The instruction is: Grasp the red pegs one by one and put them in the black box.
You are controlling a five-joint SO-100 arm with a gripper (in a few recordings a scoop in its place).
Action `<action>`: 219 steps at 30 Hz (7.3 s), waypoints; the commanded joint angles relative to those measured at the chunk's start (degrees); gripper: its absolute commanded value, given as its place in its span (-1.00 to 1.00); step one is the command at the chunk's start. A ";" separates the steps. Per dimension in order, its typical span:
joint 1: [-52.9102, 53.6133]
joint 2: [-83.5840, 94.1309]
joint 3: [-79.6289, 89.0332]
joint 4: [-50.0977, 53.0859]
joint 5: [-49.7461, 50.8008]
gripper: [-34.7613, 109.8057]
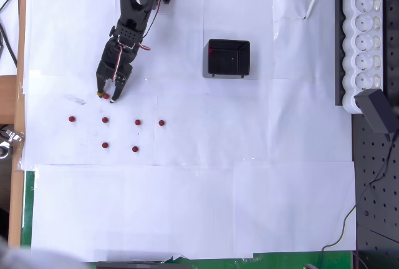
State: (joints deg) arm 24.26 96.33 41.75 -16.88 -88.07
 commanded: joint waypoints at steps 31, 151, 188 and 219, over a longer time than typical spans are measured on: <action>-24.70 -30.59 46.14 110.13 -19.95 -0.52; -29.44 9.23 13.97 -5.01 -8.26 -0.33; -28.48 13.54 15.56 -12.74 -6.06 -0.45; -61.61 -21.97 71.28 115.49 -46.67 -0.52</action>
State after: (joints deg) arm -29.97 79.10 103.80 90.79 -131.04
